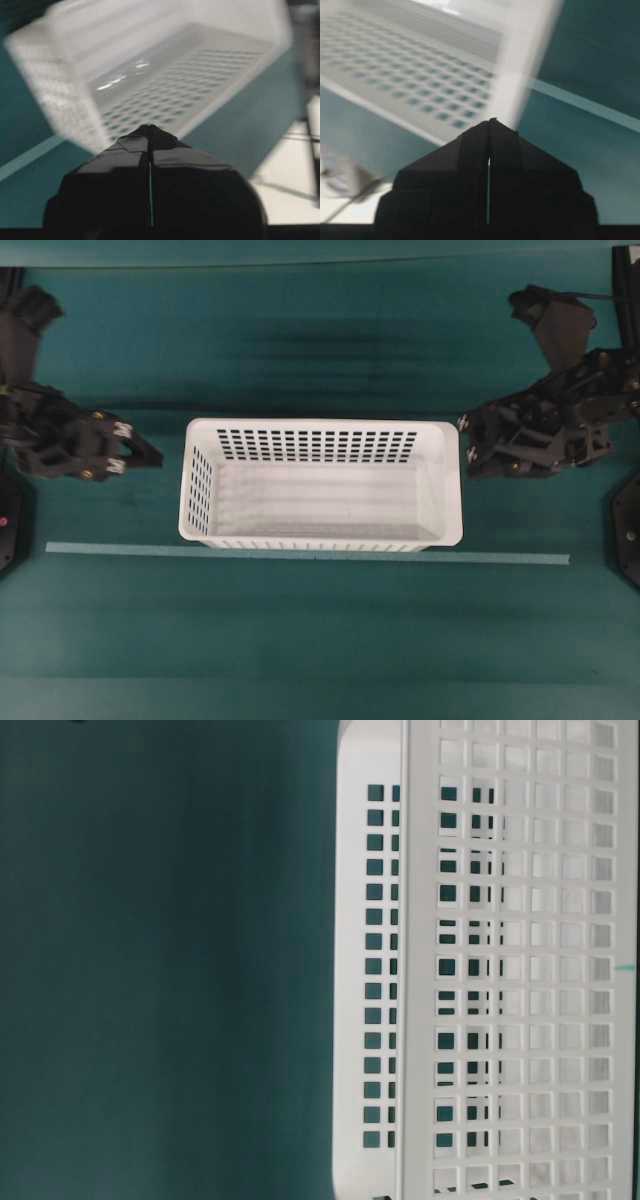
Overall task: Lift the white basket with both hands.
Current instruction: 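Move both grippers inward toward the short ends of the white basket, then lower both grippers onto the basket end rims and close on them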
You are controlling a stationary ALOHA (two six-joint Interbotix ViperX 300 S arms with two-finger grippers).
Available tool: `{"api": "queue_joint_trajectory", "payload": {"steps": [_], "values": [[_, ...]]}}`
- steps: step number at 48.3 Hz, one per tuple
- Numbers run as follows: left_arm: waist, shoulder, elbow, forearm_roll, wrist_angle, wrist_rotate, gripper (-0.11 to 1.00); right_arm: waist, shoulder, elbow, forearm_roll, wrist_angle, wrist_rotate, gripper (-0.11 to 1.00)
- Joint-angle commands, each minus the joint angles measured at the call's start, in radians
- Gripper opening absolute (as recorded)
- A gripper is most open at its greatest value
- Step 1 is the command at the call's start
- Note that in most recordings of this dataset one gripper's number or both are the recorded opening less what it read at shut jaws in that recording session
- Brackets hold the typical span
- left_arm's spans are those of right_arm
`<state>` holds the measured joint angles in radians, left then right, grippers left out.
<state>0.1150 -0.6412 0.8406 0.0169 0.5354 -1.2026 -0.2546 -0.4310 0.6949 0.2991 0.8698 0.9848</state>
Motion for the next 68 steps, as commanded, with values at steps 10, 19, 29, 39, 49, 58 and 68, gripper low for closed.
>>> {"api": "queue_joint_trajectory", "payload": {"steps": [10, 19, 29, 39, 49, 58, 68], "values": [[-0.008, 0.14, -0.097, 0.005, 0.094, -0.011, -0.05, 0.002, 0.109, -0.083, -0.081, 0.272, 0.077, -0.01], [-0.009, 0.14, -0.095, 0.005, 0.101, -0.038, -0.05, 0.006, 0.109, -0.081, -0.081, 0.239, 0.078, 0.0], [-0.011, 0.115, -0.077, 0.005, 0.12, -0.038, -0.05, 0.006, 0.109, -0.078, -0.081, 0.161, 0.08, 0.06], [-0.014, 0.112, -0.075, 0.005, 0.12, -0.04, -0.05, 0.006, 0.107, -0.075, -0.081, 0.141, 0.084, 0.22], [-0.015, 0.112, -0.075, 0.005, 0.118, -0.038, 0.08, -0.009, 0.115, -0.067, -0.081, 0.095, 0.086, 0.57], [-0.02, 0.126, -0.069, 0.005, 0.115, -0.044, 0.53, 0.0, 0.14, -0.069, -0.077, 0.052, 0.089, 0.86], [-0.018, 0.199, -0.066, 0.005, 0.078, -0.051, 0.98, 0.023, 0.213, -0.072, -0.066, 0.037, 0.164, 0.89]]}}
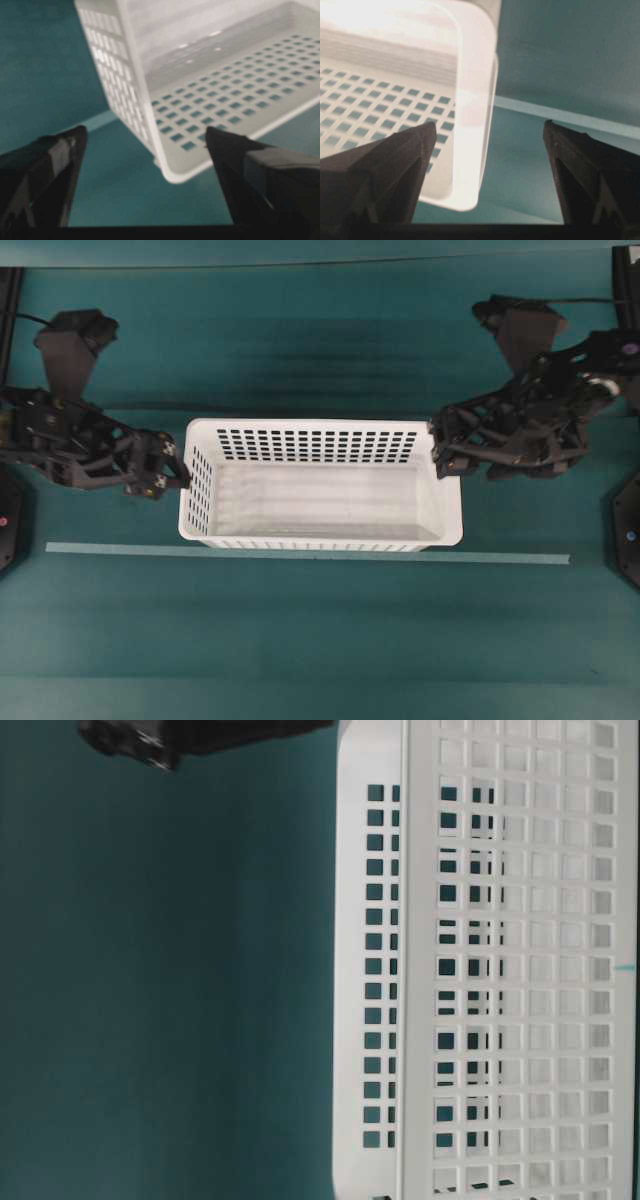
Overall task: Lift the white basket with both hands.
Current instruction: 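Lower both grippers onto the basket end rims and close on them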
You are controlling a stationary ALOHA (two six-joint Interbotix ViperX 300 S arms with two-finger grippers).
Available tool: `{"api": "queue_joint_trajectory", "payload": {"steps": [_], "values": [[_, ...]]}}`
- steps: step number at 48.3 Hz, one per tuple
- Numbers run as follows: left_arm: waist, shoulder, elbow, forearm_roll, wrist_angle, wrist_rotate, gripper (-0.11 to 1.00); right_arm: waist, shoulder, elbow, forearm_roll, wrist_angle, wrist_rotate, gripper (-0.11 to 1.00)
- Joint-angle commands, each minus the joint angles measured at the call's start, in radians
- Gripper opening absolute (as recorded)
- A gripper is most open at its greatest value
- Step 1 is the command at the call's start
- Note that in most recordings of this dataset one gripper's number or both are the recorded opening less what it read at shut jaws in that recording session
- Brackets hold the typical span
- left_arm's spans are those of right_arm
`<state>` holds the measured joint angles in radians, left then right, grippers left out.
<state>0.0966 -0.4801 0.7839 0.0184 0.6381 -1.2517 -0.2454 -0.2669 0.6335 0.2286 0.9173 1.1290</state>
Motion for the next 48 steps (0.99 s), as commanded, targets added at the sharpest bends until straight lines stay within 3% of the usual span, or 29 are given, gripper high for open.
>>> {"api": "queue_joint_trajectory", "payload": {"steps": [1, 15, 27, 48], "values": [[0.0, 0.046, -0.009, 0.003, -0.031, -0.002, 0.98, 0.015, 0.057, -0.011, 0.005, -0.015, 0.029, 0.89], [0.002, 0.206, -0.008, 0.003, -0.074, -0.049, 0.95, 0.054, 0.169, -0.005, 0.0, -0.166, 0.089, 0.89], [0.0, 0.351, -0.003, 0.003, -0.222, -0.057, 0.94, 0.06, 0.236, 0.009, 0.0, -0.213, 0.106, 0.89], [0.0, 0.39, -0.002, 0.003, -0.244, -0.058, 0.93, 0.064, 0.255, 0.021, 0.0, -0.229, 0.143, 0.89]]}}
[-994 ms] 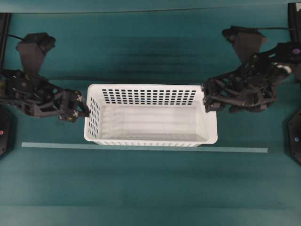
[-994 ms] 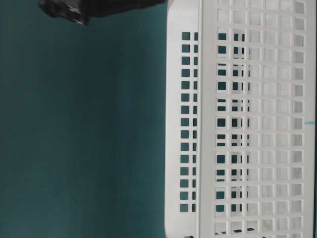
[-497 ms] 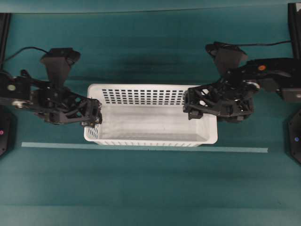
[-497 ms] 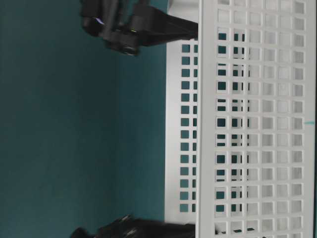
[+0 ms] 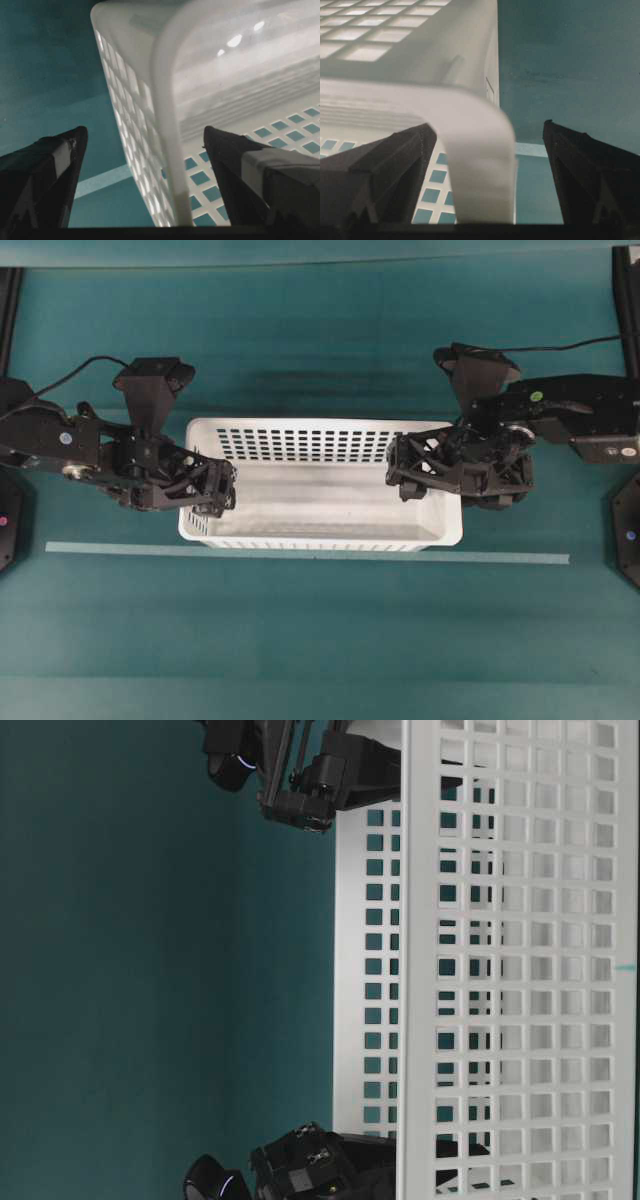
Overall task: Lift the white basket with both hands.
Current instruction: 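Lower both grippers onto the basket end rims and close on them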
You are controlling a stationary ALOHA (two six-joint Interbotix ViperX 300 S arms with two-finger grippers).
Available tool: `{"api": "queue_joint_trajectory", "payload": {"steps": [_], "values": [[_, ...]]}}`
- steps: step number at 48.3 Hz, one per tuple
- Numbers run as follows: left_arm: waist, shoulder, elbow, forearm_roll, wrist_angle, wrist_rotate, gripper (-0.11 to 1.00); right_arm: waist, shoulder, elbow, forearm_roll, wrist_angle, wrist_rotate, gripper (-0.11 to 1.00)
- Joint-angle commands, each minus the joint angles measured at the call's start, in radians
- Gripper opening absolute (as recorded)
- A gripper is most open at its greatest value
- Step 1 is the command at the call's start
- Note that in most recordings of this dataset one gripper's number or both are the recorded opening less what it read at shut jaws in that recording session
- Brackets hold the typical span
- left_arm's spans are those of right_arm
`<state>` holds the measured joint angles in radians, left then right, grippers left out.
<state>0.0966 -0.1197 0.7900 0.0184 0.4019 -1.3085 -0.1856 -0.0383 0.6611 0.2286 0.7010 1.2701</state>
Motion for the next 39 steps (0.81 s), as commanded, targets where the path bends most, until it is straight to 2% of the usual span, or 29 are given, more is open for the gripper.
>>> {"api": "queue_joint_trajectory", "payload": {"steps": [1, 8, 13, 15, 17, 22, 25, 27, 39], "values": [[0.0, 0.029, -0.009, 0.003, -0.008, -0.002, 0.93, 0.005, 0.028, -0.006, 0.0, -0.015, 0.002, 0.89], [0.0, 0.029, -0.012, 0.003, -0.012, -0.002, 0.88, 0.006, 0.028, -0.008, 0.002, -0.031, 0.005, 0.87], [0.0, 0.021, -0.017, 0.003, -0.012, -0.005, 0.75, 0.008, 0.028, -0.009, 0.009, -0.029, 0.006, 0.79], [-0.002, 0.014, -0.021, 0.003, -0.008, -0.006, 0.67, 0.006, 0.028, -0.011, 0.015, -0.029, 0.008, 0.73], [0.0, 0.006, -0.025, 0.003, -0.006, -0.008, 0.54, 0.006, 0.028, -0.011, 0.023, -0.032, 0.008, 0.64], [0.002, -0.002, -0.026, 0.005, -0.003, -0.006, 0.27, 0.005, 0.031, -0.017, 0.028, -0.034, 0.02, 0.36], [0.002, -0.002, -0.023, 0.003, -0.003, -0.006, 0.17, 0.003, 0.032, -0.02, 0.028, -0.034, 0.032, 0.24], [0.0, -0.002, -0.023, 0.003, -0.005, -0.006, 0.15, 0.003, 0.032, -0.02, 0.026, -0.034, 0.038, 0.18], [0.0, -0.002, -0.031, 0.003, -0.003, -0.009, 0.15, 0.005, 0.032, -0.02, 0.025, -0.034, 0.04, 0.18]]}}
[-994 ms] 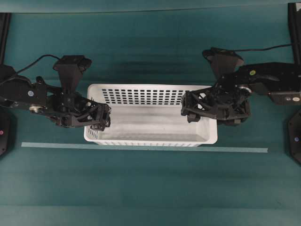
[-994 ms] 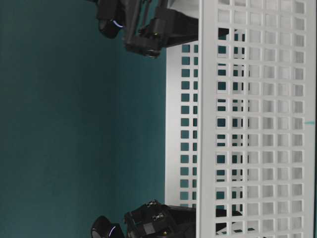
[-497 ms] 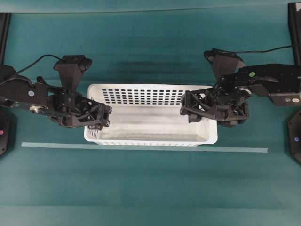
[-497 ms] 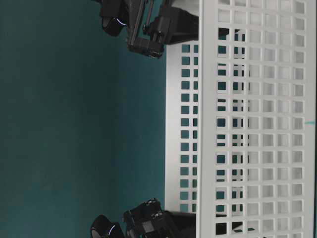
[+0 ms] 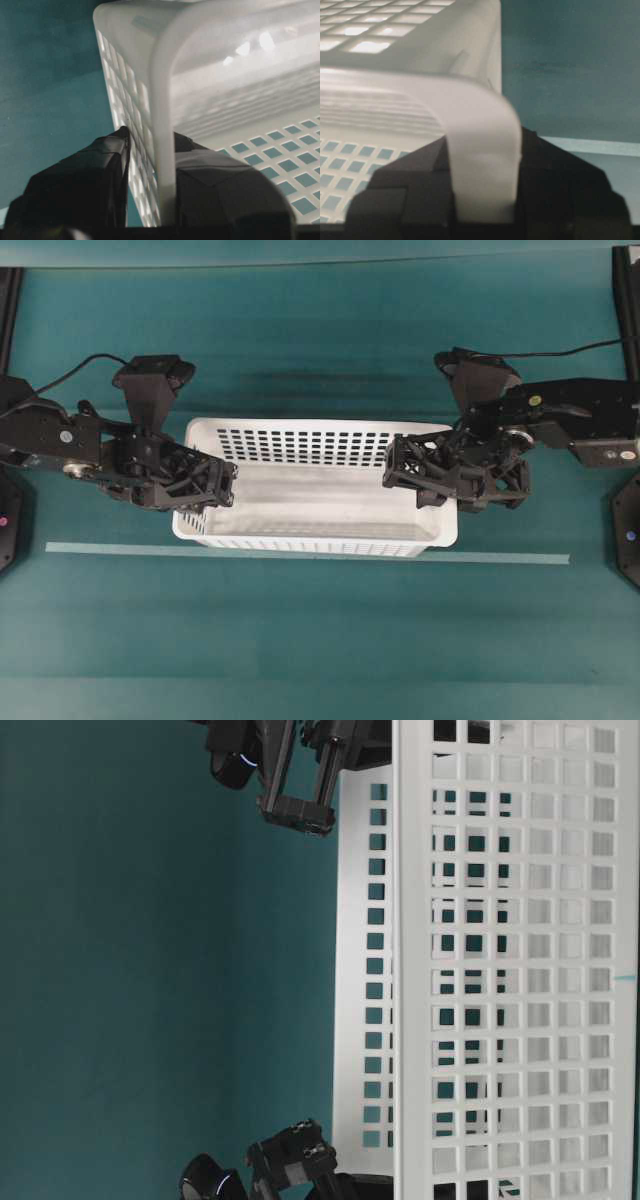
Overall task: Lift the white basket with both hands.
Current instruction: 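Lower both grippers onto the basket end rims and close on them, then lift the basket upward with both grippers holding its end rims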
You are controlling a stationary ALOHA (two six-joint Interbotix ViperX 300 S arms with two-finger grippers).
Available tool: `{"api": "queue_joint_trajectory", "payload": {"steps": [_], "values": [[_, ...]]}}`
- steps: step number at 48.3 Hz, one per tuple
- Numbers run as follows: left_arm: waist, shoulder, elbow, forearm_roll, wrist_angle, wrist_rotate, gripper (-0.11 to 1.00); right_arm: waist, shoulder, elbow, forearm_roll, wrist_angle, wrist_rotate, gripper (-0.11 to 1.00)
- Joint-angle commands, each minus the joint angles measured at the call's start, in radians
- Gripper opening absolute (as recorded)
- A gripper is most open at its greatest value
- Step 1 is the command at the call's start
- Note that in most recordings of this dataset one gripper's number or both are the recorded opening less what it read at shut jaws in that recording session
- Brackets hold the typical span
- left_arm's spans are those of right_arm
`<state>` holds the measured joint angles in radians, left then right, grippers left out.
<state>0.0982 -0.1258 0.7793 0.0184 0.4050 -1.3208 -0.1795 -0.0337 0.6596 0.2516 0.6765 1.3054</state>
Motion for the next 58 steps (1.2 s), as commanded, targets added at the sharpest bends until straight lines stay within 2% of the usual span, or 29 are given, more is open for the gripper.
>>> {"api": "queue_joint_trajectory", "payload": {"steps": [1, 17, 24, 41, 46, 58], "values": [[-0.002, 0.005, -0.021, 0.003, -0.008, 0.003, 0.15, -0.003, 0.028, -0.018, 0.002, -0.009, 0.003, 0.18], [-0.005, -0.034, -0.084, 0.003, 0.017, 0.011, 0.14, -0.003, -0.009, -0.074, -0.031, 0.035, -0.006, 0.18], [-0.009, -0.084, -0.135, 0.003, 0.095, 0.014, 0.14, -0.002, -0.048, -0.123, -0.029, 0.143, -0.005, 0.18], [-0.025, -0.29, -0.313, 0.003, 0.368, 0.012, 0.14, 0.002, -0.179, -0.264, -0.002, 0.399, -0.003, 0.18], [-0.025, -0.325, -0.351, 0.003, 0.403, 0.012, 0.14, 0.005, -0.21, -0.287, 0.021, 0.426, -0.002, 0.18], [-0.028, -0.36, -0.433, 0.003, 0.437, 0.012, 0.14, 0.006, -0.262, -0.382, 0.025, 0.449, 0.006, 0.18]]}}
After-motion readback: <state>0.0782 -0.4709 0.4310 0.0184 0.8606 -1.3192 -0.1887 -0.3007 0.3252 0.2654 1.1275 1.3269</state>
